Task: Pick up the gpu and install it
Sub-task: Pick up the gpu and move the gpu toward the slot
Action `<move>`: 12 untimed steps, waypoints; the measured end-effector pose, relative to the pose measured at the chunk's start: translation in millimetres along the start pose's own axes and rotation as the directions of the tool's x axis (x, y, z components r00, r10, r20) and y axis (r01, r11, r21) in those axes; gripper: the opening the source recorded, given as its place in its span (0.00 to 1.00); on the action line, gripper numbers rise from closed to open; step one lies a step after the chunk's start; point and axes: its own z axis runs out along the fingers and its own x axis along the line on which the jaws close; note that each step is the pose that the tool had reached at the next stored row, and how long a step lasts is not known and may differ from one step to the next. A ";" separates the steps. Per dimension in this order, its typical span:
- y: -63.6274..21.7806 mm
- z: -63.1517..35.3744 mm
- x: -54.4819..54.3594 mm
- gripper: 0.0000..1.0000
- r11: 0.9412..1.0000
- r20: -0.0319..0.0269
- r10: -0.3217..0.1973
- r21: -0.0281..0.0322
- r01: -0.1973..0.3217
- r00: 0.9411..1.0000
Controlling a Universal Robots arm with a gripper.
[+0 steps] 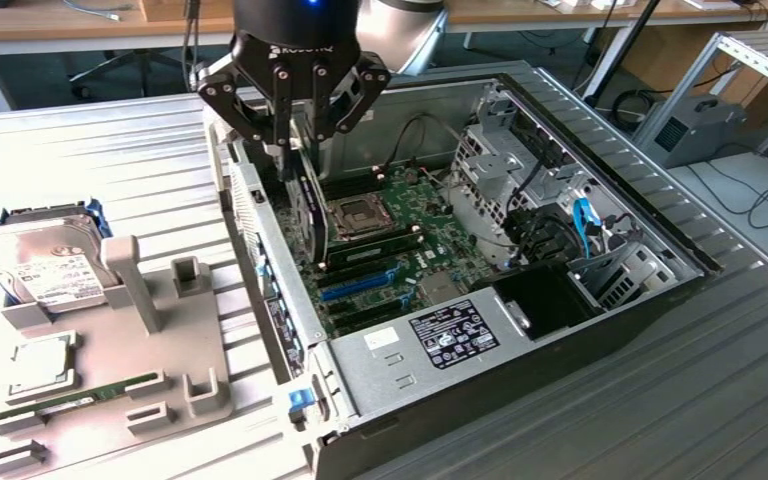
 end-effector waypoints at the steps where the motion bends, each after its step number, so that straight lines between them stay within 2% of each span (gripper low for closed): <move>1: 0.2 0.1 -0.7 0.26 1.000 0.000 0.000 0.000 0.000 1.000; 12: 2.1 1.3 -9.2 0.26 1.000 0.000 0.000 0.001 0.000 1.000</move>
